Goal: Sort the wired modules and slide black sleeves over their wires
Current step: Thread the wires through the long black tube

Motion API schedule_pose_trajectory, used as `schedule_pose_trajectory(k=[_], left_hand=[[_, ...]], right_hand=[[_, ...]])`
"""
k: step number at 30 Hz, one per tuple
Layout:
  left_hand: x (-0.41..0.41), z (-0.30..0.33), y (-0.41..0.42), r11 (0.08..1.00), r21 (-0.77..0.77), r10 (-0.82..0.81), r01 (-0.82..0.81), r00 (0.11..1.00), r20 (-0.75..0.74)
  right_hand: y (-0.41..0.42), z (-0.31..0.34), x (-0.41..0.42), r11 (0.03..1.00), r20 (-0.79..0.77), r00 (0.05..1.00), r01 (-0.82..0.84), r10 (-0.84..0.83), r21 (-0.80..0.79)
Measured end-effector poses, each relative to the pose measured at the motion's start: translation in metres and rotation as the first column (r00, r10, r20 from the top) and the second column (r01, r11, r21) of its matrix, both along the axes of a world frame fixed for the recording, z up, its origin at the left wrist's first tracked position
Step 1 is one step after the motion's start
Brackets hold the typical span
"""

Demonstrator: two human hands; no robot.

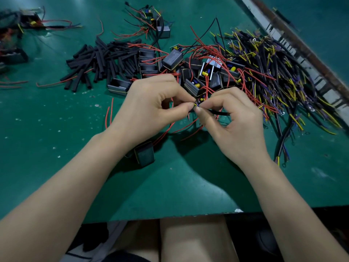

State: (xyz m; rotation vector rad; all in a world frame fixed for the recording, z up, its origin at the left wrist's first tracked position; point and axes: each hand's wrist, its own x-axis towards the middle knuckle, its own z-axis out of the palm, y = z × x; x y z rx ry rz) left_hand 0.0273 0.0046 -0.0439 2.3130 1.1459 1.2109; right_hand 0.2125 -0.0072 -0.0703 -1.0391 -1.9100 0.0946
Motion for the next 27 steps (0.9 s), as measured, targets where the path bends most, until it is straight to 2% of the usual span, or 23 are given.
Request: schedule_pose_trajectory(k=[10,18,22,24,27], left_hand=[[-0.003,-0.002,0.002,0.986,0.158,-0.03,0.051,0.991,-0.131],[0.0,-0.003,0.003,0.952,0.299,0.037,0.064,0.946,-0.321],[-0.002,-0.003,0.005,0.952,0.299,0.049,0.065,0.932,-0.359],[-0.002,-0.002,0.007,0.958,0.282,0.064,0.046,0.928,-0.367],[-0.004,0.004,0.013,0.971,0.233,0.048,0.045,0.924,-0.38]], right_hand=[[-0.003,0.002,-0.001,0.999,0.048,0.998,0.049,-0.048,-0.014],[-0.003,0.003,-0.002,0.994,0.203,0.973,0.11,-0.109,0.006],[0.002,0.014,-0.002,0.994,0.261,0.963,0.08,-0.06,-0.068],[0.009,0.025,-0.003,0.991,0.342,0.939,0.068,-0.024,-0.117],[0.026,0.047,-0.005,0.984,0.517,0.852,0.019,0.077,-0.177]])
